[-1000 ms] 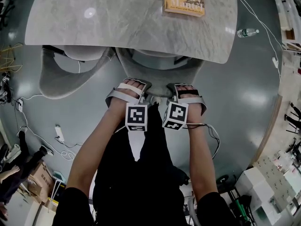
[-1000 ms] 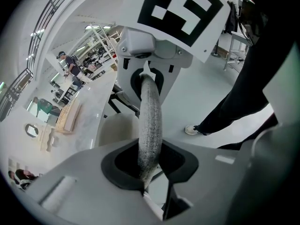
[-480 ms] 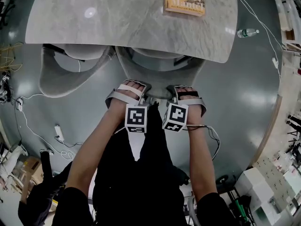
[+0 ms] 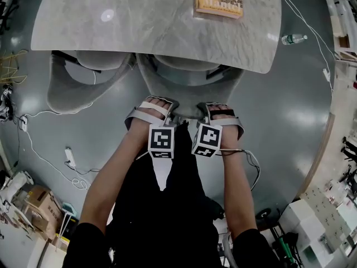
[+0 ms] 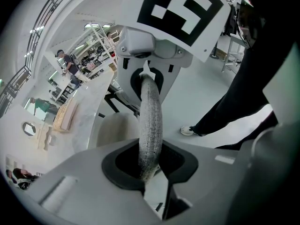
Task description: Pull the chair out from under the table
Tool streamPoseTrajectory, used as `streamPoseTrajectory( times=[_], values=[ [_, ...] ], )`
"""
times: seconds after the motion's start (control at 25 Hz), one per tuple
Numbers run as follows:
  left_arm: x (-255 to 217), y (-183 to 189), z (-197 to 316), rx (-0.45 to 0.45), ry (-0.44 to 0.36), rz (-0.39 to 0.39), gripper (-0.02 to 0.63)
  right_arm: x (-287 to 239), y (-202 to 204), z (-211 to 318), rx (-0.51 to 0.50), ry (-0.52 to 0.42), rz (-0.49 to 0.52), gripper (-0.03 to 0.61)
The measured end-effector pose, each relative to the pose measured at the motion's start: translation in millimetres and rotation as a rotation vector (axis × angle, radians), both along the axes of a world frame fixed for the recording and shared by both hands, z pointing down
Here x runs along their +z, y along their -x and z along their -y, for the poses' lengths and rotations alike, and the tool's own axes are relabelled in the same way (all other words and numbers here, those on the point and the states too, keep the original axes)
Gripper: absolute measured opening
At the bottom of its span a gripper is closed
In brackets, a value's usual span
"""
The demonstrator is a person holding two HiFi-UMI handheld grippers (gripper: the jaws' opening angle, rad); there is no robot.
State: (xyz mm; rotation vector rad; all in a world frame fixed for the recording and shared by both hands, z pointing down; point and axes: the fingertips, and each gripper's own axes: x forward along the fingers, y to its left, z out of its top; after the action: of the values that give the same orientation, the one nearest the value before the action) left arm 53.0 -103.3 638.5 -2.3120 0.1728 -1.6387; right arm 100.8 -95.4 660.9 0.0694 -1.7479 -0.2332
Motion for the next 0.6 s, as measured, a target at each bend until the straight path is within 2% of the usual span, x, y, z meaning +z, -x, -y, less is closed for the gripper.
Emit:
streamPoseTrajectory(
  times=[0.6],
  values=[
    [0, 2, -19, 0.002, 0.012, 0.007, 0.086, 0, 2, -20, 0.002, 0.018, 0.001, 0.077]
  ],
)
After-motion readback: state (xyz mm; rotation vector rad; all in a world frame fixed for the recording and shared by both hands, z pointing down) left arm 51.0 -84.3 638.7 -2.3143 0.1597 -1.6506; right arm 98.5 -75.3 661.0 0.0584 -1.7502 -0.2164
